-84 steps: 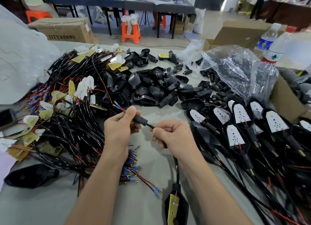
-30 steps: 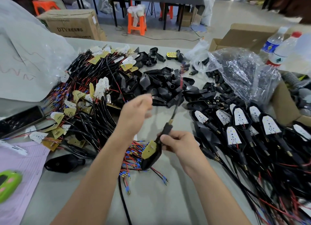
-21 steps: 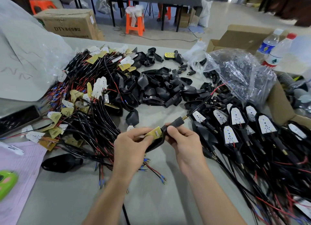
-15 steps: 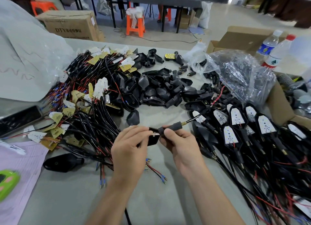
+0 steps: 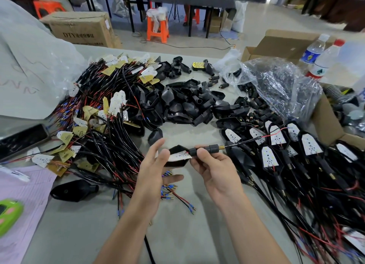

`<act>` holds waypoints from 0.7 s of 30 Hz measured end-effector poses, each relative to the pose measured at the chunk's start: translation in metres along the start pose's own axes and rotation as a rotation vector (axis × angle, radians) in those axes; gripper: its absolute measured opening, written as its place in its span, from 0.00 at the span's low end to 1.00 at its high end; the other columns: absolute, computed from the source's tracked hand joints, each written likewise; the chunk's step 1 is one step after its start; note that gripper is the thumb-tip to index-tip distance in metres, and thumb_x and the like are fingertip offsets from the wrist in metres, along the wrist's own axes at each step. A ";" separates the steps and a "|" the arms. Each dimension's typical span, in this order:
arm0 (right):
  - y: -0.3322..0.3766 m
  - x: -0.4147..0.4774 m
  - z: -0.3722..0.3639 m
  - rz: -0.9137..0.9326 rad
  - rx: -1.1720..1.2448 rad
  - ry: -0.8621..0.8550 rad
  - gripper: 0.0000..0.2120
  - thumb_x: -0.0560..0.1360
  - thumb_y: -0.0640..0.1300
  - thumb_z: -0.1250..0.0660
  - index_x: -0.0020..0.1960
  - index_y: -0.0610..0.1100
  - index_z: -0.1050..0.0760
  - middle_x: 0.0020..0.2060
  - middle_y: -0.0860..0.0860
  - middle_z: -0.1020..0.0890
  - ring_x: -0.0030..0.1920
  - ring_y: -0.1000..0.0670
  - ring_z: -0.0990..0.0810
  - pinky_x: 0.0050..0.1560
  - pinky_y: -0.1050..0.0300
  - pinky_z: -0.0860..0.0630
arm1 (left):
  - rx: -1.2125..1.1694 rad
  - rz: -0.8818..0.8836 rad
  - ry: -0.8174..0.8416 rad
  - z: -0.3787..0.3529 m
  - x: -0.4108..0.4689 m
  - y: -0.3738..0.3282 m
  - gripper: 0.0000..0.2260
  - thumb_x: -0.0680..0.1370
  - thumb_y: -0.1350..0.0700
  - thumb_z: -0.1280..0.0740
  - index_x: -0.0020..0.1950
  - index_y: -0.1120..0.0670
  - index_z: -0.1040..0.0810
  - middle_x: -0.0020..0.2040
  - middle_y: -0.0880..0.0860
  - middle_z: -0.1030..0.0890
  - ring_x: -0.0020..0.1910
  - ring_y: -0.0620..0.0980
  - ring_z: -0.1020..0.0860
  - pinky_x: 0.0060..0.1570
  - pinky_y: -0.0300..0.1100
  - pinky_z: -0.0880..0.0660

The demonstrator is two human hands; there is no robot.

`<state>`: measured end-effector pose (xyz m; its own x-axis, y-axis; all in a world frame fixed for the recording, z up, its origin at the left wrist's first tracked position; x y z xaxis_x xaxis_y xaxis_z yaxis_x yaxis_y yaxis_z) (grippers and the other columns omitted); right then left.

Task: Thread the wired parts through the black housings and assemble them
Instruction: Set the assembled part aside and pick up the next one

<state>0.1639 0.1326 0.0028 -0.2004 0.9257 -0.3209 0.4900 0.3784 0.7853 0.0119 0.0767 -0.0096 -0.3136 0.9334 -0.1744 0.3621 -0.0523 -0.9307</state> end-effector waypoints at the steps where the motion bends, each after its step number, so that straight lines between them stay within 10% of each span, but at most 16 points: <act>1: 0.000 0.000 0.000 0.010 -0.018 0.006 0.08 0.79 0.32 0.32 0.45 0.37 0.15 0.42 0.42 0.14 0.42 0.49 0.14 0.43 0.61 0.18 | 0.028 -0.004 0.037 -0.003 -0.001 -0.003 0.23 0.71 0.39 0.27 0.66 0.38 0.21 0.59 0.53 0.16 0.51 0.56 0.14 0.42 0.48 0.18; 7: 0.008 0.002 0.007 -0.027 -0.158 0.138 0.10 0.79 0.31 0.34 0.49 0.40 0.15 0.42 0.44 0.15 0.42 0.50 0.17 0.44 0.58 0.20 | 0.172 -0.036 0.035 -0.004 0.000 -0.009 0.15 0.79 0.66 0.29 0.59 0.47 0.16 0.46 0.55 0.15 0.38 0.52 0.17 0.38 0.42 0.19; 21: 0.024 0.004 0.022 -0.025 -0.205 0.146 0.07 0.81 0.32 0.36 0.50 0.41 0.21 0.48 0.42 0.16 0.45 0.48 0.17 0.47 0.56 0.18 | 0.222 -0.062 -0.009 -0.010 0.002 -0.006 0.20 0.73 0.70 0.25 0.55 0.46 0.16 0.47 0.54 0.14 0.35 0.50 0.18 0.38 0.39 0.19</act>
<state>0.1934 0.1453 0.0087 -0.3378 0.9006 -0.2734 0.3037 0.3792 0.8740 0.0181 0.0822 -0.0009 -0.3371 0.9343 -0.1161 0.1398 -0.0722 -0.9875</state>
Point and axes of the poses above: each hand's wrist, its own x-axis towards the middle knuckle, its own z-axis out of the back of the hand, y = z × x, the point moved 5 cm from there along x, towards the middle knuckle
